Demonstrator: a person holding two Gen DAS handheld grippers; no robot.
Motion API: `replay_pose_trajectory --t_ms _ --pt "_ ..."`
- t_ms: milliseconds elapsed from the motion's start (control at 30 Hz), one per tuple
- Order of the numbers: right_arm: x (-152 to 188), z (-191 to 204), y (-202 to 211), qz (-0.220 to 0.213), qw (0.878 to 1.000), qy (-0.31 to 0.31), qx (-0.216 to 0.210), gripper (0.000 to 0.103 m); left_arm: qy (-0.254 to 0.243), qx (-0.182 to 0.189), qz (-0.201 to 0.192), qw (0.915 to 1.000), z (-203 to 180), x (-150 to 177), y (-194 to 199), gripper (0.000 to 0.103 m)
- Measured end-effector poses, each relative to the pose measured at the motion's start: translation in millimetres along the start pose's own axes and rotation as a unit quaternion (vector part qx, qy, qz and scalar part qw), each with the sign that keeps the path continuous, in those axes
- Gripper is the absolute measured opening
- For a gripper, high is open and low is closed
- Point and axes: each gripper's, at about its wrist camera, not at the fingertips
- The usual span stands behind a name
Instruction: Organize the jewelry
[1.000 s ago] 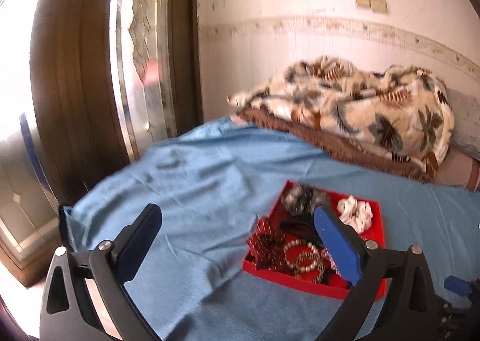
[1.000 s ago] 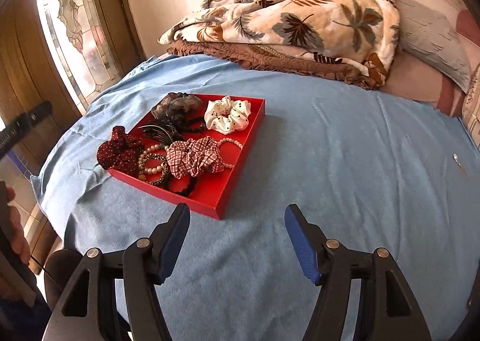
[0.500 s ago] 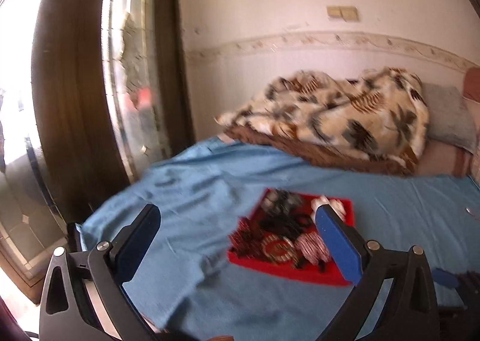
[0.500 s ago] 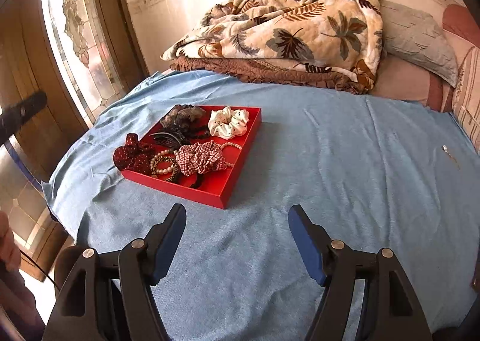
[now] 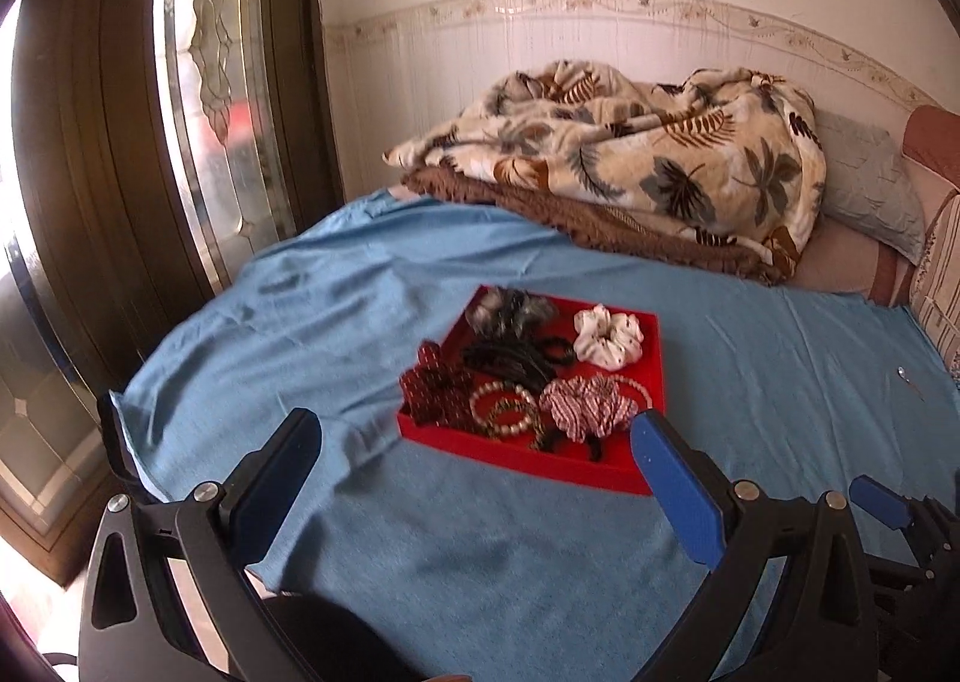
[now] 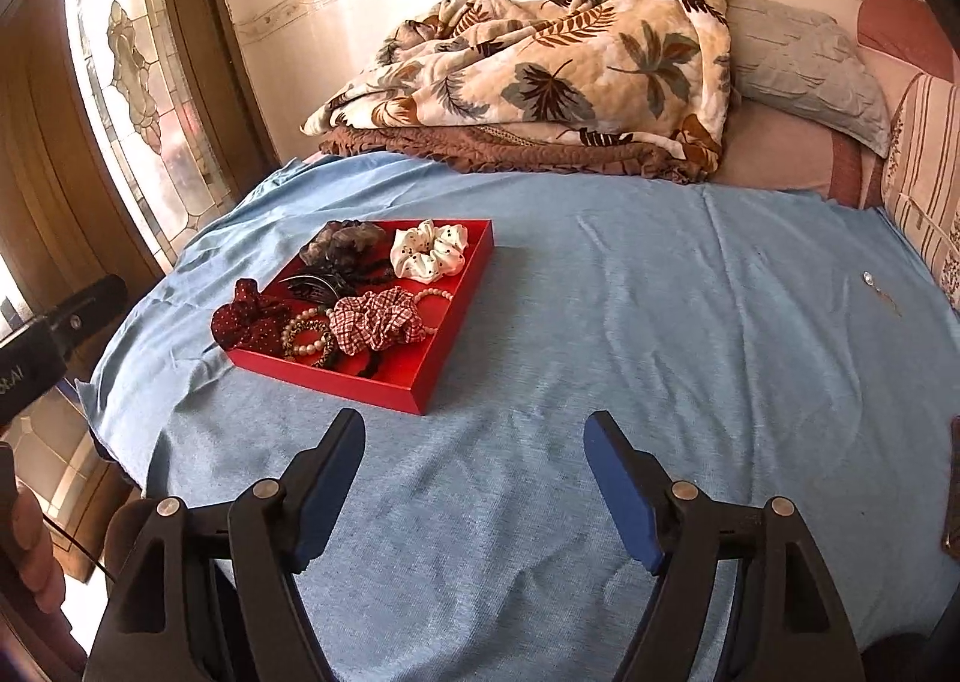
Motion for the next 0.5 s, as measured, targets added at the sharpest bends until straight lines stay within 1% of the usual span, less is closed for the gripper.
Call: replay_pose_trajectory --t_ms 167,500 --pt "2 4 -3 0.001 1.0 0.009 0.005 0.081 0.002 0.002 0.017 0.9998 2 5 -9 0.103" --pt "5 11 -10 0.011 1.0 0.022 0.008 0.081 -0.011 0.0 0.034 0.9994 -1 13 -21 0.103"
Point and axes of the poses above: each gripper's, at about its wrist camera, not at the fingertips, and y roughly against the way its jaws point, z to its left, x to its underside, and after that the axes turned 3 degrees about z, right-handed
